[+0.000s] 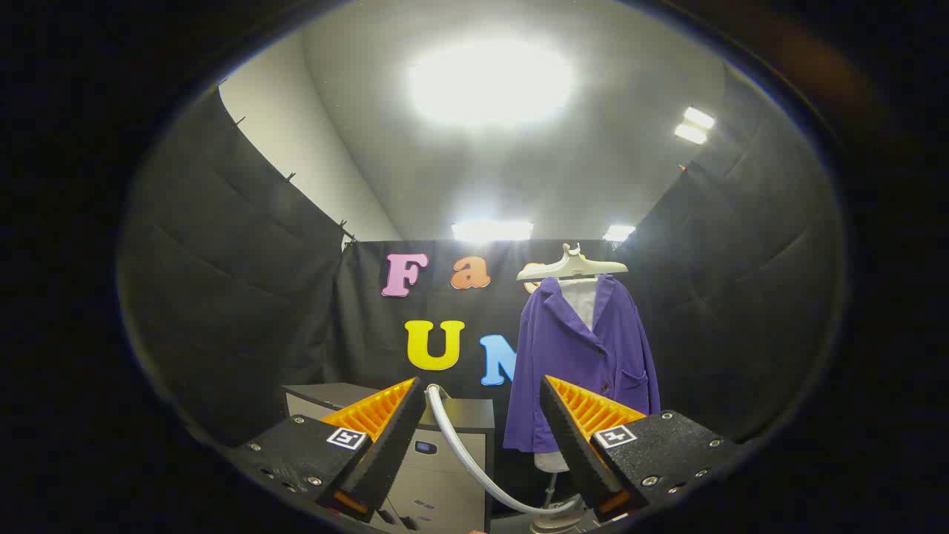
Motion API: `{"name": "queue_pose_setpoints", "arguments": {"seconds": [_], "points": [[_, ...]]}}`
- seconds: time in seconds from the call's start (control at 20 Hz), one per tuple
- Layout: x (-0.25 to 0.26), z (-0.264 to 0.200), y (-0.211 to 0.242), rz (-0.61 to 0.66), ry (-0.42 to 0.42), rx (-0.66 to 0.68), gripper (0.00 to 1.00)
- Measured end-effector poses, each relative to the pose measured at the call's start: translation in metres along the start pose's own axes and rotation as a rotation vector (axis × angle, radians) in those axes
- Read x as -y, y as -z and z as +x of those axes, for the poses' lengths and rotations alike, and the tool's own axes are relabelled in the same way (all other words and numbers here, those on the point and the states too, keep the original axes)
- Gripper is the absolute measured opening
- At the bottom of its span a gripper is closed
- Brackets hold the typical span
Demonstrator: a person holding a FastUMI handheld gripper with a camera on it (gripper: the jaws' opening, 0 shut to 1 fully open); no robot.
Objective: Iron the clothes twice with a garment steamer, once on the left side and once on the right side.
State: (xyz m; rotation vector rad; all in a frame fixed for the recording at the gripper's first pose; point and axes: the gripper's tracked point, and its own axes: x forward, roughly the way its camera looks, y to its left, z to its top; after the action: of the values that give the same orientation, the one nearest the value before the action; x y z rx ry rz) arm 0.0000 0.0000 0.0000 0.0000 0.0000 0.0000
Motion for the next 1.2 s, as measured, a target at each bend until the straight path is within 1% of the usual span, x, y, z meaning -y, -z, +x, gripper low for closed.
{"name": "queue_pose_setpoints", "arguments": {"seconds": [0.2, 0.4, 0.5, 0.6, 0.7, 0.8, 0.9, 1.05, 1.2], "points": [[-0.004, 0.008, 0.001, -0.005, -0.003, -0.006, 0.95], [-0.014, -0.006, 0.000, -0.023, -0.032, 0.007, 0.95], [-0.014, 0.005, 0.007, -0.048, -0.024, -0.016, 0.95], [-0.019, 0.012, 0.005, -0.040, -0.032, -0.027, 0.95], [-0.018, 0.010, -0.001, -0.037, -0.035, -0.022, 0.95], [-0.021, 0.013, 0.002, -0.055, -0.031, -0.047, 0.95], [-0.031, 0.023, -0.003, -0.053, -0.050, -0.061, 0.95], [-0.046, 0.043, -0.021, -0.037, -0.083, -0.056, 0.95], [-0.070, 0.079, -0.041, -0.040, -0.151, -0.055, 0.95]]}}
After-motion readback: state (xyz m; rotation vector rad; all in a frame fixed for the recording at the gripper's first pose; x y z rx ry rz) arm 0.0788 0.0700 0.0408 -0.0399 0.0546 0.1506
